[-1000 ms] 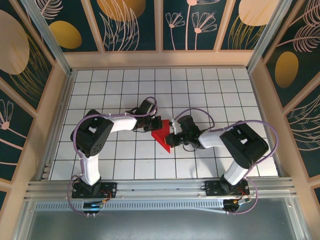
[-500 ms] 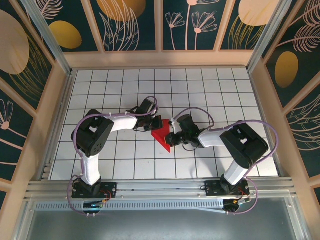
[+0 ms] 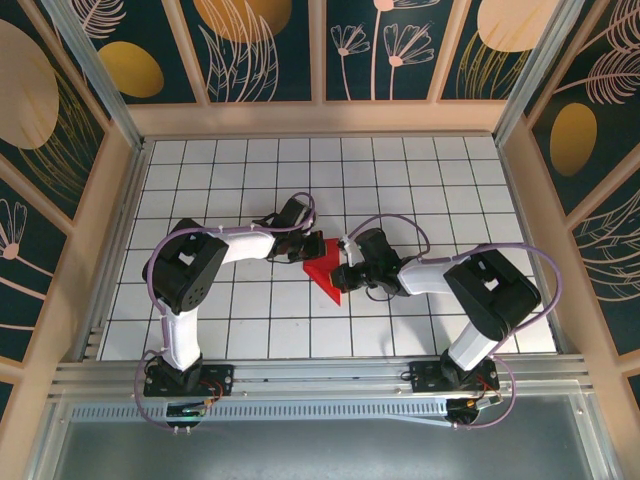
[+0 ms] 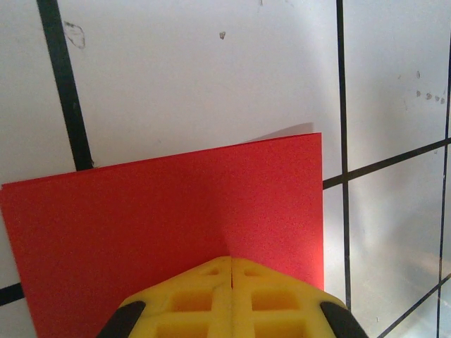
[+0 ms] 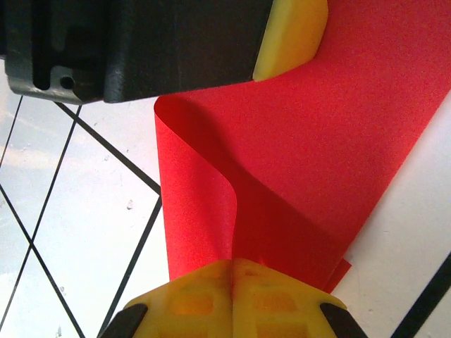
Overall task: Fold a paper plane with a square sheet of paper (fold left side to right side)
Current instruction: Third fold the triangle at the center of the table.
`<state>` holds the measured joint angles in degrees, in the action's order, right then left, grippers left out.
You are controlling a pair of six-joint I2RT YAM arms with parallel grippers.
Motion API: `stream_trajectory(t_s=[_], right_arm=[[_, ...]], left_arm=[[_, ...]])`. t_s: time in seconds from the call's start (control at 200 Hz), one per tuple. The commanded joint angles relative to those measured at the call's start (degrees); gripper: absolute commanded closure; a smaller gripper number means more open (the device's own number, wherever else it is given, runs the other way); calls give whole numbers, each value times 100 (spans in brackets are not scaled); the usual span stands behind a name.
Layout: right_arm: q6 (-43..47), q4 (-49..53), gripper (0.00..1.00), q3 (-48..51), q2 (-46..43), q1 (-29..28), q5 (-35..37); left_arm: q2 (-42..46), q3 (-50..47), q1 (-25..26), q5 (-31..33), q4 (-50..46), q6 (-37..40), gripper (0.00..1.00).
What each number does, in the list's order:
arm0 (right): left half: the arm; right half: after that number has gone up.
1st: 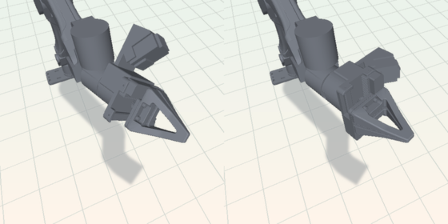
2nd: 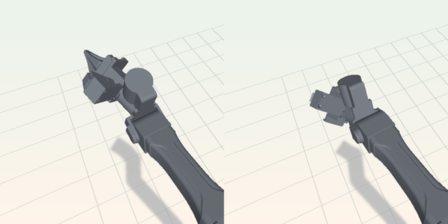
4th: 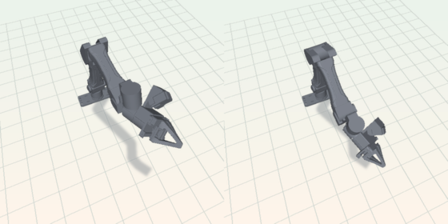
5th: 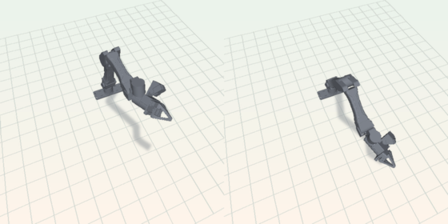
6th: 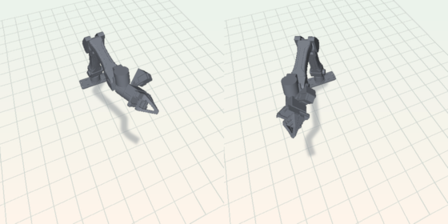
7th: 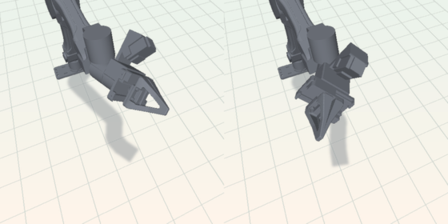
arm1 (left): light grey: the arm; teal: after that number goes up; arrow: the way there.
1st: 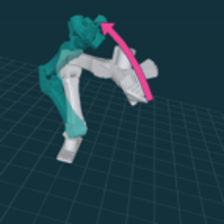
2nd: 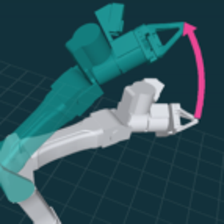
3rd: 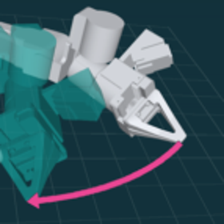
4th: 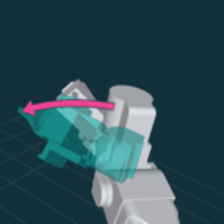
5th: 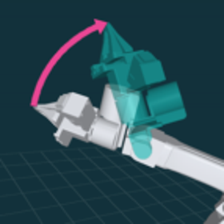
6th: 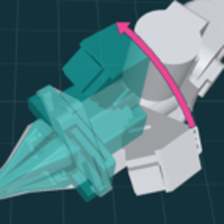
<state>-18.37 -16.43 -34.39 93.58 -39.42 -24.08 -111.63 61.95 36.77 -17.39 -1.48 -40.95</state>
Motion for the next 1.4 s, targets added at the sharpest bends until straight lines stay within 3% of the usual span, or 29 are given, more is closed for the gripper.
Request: stream_trajectory(t_s=[0.0,1.396], right_arm=[[48,41,100,-85,-20,9,61],[60,60,100,-235,355,5,149]], left_arm=[[-282,-33,18,143,-222,-1,100],[-258,-87,27,88,-145,-50,100]])
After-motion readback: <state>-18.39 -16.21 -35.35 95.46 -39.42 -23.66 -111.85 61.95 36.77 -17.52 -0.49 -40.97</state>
